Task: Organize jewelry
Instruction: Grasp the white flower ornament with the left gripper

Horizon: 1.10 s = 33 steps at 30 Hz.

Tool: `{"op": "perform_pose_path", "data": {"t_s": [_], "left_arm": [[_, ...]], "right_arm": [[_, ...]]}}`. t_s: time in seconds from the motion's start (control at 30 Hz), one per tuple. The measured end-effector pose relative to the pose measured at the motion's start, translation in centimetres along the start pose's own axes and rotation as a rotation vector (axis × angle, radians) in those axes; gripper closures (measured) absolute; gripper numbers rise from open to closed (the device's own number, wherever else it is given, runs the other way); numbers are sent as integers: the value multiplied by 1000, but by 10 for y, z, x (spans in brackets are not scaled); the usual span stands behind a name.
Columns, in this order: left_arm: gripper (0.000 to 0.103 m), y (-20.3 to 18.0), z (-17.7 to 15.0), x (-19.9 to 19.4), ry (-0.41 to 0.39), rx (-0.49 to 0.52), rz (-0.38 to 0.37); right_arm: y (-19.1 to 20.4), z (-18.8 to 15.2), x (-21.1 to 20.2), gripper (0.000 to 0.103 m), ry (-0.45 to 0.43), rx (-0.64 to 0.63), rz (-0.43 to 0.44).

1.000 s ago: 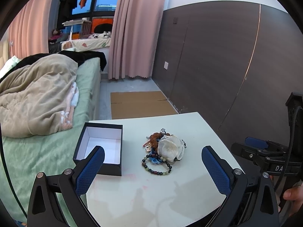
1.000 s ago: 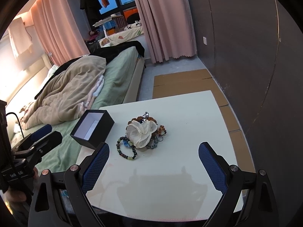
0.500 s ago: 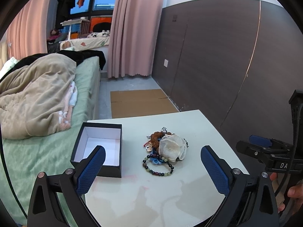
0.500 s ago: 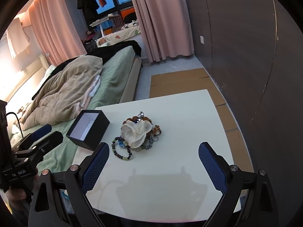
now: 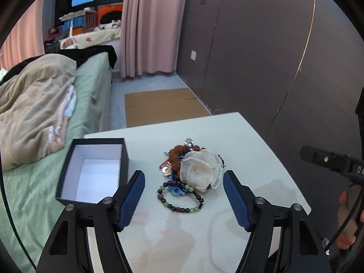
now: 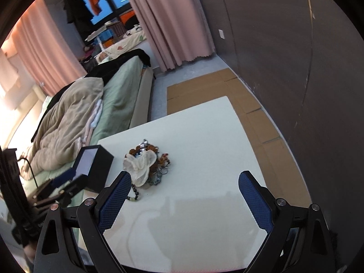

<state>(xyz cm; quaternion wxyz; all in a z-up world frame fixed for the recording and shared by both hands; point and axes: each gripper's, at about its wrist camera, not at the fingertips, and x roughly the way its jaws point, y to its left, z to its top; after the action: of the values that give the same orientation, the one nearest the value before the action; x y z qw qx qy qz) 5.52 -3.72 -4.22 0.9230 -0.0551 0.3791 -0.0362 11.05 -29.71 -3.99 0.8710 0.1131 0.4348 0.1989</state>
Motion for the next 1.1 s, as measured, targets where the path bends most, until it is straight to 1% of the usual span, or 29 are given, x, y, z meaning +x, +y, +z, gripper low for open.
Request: {"op": "perform_pose_path", "data": {"t_s": [0.13,0.23,0.33,0.47,0.67,0.73,0.77,0.8,0.83,0.87,0.9,1.0,1.1], "left_arm": [[33,-9,1,15,35,12,-12],[33,-15,2,28,61,13,-24],[33,-22,3,41,84,32,-20],[33,-30,3,56,112,49,-18],[35,-40,4,77,144,77,-5],[42,-41,4,86,165,84,2],[50,-42,3,90,175,86,4],[62,-42,3,94,184,91,11],[70,-41,3,96,187,99,25],[86,-40,3,96,190,105,37],[94,-36,4,96,195,100,26],[101,-23,10,88,179,54,6],[102,-11,18,76,142,11,-13]], "right_arm": [[-12,3,6,7,23,41,1],[-17,4,13,7,53,49,-1],[-24,5,18,7,71,69,-15],[-31,9,22,8,74,87,-12],[-31,15,30,8,84,90,0],[-31,17,33,8,88,91,2],[-31,18,35,9,91,93,2],[-32,18,36,9,95,97,1],[-33,19,39,10,100,104,1],[-33,19,40,11,104,108,3],[-34,20,42,15,109,113,6],[-32,20,47,17,122,121,13],[-26,21,52,21,130,116,27]]}}
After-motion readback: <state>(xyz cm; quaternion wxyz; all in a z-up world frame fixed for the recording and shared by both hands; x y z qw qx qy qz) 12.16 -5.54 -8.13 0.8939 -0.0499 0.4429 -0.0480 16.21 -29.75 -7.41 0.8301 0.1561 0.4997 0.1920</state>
